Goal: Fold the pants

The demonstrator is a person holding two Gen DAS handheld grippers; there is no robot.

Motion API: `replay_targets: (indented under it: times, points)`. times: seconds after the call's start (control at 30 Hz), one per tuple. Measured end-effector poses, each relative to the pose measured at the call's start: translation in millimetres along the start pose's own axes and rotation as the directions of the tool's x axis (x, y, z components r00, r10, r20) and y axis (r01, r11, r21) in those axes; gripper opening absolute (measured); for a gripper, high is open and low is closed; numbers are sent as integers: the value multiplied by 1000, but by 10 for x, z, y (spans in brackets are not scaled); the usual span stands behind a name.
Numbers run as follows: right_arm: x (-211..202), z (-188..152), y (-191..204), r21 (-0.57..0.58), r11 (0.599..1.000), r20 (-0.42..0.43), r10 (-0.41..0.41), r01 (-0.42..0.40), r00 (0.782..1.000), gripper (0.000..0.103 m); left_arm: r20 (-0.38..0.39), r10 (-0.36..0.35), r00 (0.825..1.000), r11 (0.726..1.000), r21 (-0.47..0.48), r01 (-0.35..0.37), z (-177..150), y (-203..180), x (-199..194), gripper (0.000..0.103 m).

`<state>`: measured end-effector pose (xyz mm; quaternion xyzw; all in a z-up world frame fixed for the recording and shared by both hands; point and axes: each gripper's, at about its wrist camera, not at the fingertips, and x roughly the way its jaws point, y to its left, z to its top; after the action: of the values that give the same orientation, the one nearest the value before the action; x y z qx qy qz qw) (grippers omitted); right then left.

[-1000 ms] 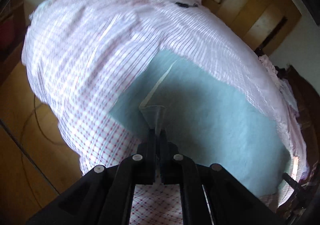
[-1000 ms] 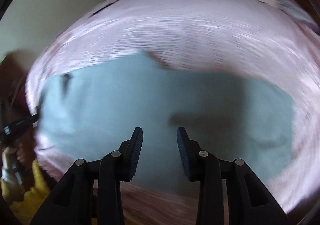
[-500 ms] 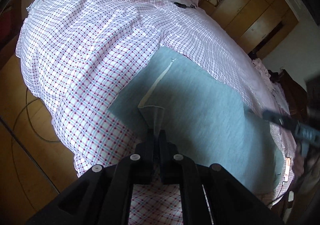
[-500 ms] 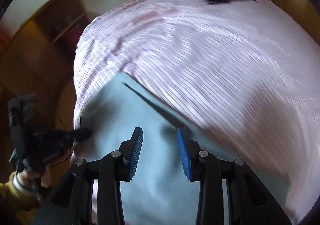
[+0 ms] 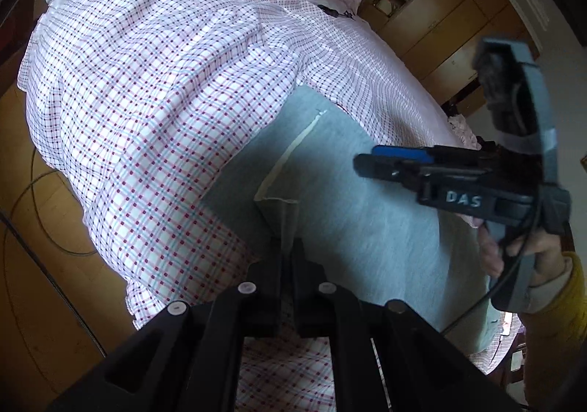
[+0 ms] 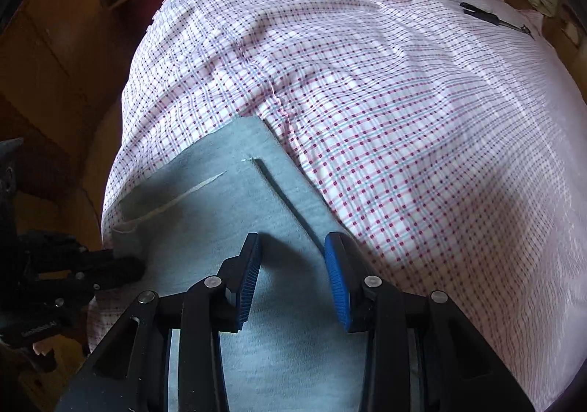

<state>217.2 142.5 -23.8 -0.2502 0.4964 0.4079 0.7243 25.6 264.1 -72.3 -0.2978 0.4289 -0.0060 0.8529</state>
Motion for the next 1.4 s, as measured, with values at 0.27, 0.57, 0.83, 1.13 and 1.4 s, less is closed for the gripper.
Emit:
replay_targets:
  times: [0.27,0.57,0.83,1.13,1.4]
  points:
    - [49,34,-3,-29,999,2,27,-27,1000,28,4,-12,1000,1000,-7,12,62,102,42,3]
    - [-46,14,82,-17,999,117,48,-47,992,0,37,-4,999,1000,10,3,48,88,33,3]
    - [-188,242,167,-31,999,222,0,7,975,0,166,-30,986,998,68,19,131,-60,-262,3]
    - [134,232,66,16,999,221,24,-28,975,0,124,42,991,999,12,-44,142,205,-25,3]
    - [-361,125,-219,193,972,300,74,-136,951,13,105,99,989,995,18,-102,105,223,1,5]
